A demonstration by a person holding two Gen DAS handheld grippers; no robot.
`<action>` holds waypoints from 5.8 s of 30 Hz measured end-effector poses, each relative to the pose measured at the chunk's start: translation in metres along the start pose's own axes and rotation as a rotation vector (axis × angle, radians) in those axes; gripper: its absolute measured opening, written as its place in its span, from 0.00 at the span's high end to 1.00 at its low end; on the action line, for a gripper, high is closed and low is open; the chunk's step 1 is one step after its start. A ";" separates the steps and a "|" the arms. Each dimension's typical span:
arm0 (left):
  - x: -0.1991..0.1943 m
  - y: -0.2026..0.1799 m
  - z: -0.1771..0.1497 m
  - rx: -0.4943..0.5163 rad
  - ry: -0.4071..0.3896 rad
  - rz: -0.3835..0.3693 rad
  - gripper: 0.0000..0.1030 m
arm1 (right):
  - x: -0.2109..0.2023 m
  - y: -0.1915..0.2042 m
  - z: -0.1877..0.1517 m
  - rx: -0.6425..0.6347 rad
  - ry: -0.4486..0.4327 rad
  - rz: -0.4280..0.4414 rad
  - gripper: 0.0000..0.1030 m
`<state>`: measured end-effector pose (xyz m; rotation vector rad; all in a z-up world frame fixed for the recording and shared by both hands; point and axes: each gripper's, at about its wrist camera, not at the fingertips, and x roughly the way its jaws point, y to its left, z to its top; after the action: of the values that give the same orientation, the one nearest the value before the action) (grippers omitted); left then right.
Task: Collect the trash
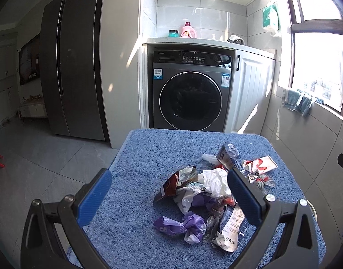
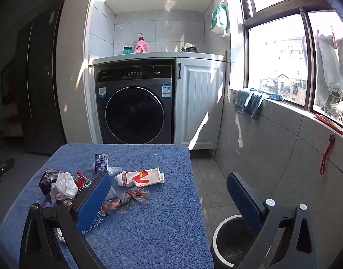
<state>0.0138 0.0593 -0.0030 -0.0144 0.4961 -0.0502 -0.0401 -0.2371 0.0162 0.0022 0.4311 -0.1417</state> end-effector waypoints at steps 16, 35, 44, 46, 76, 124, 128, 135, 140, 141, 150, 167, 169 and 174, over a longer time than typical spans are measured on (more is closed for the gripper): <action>0.073 0.011 -0.011 -0.024 0.201 -0.215 0.27 | 0.074 0.008 -0.011 -0.035 0.147 0.102 0.11; 0.176 0.027 -0.027 0.031 0.402 -0.237 0.46 | 0.203 0.012 -0.016 -0.004 0.339 0.225 0.17; 0.198 0.040 -0.026 -0.005 0.422 -0.268 0.77 | 0.240 0.015 -0.014 -0.042 0.380 0.259 0.17; 0.201 0.038 -0.024 0.002 0.418 -0.276 0.81 | 0.250 0.012 -0.015 -0.037 0.398 0.266 0.17; 0.195 0.036 -0.016 -0.032 0.401 -0.246 0.87 | 0.307 0.086 -0.035 -0.719 0.576 0.569 0.26; 0.144 -0.437 -0.032 0.516 0.523 -0.817 0.88 | 0.152 -0.312 -0.114 0.487 0.395 0.075 0.52; 0.162 -0.469 -0.055 0.541 0.589 -0.814 0.86 | 0.154 -0.334 -0.139 0.567 0.421 0.045 0.51; 0.186 -0.499 -0.079 0.528 0.695 -0.825 0.76 | 0.152 -0.354 -0.162 0.608 0.459 -0.037 0.45; 0.180 -0.502 -0.081 0.510 0.705 -0.838 0.70 | 0.140 -0.352 -0.161 0.602 0.455 -0.064 0.44; 0.177 -0.499 -0.080 0.508 0.698 -0.841 0.70 | 0.135 -0.350 -0.160 0.593 0.451 -0.067 0.44; 0.133 -0.437 -0.036 0.466 0.529 -0.823 0.70 | 0.077 -0.325 -0.110 0.506 0.324 -0.099 0.44; 0.070 -0.199 0.045 0.252 0.257 -0.606 0.48 | 0.020 -0.169 0.012 0.205 0.119 0.063 0.43; 0.064 -0.165 0.048 0.222 0.228 -0.572 0.48 | 0.017 -0.150 0.021 0.178 0.107 0.081 0.43; 0.059 -0.085 0.045 0.155 0.203 -0.499 0.48 | 0.015 -0.105 0.038 0.129 0.093 0.145 0.43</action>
<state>0.0830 -0.0287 0.0113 0.0190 0.6809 -0.5830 -0.0254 -0.3440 0.0477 0.1677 0.5127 -0.0260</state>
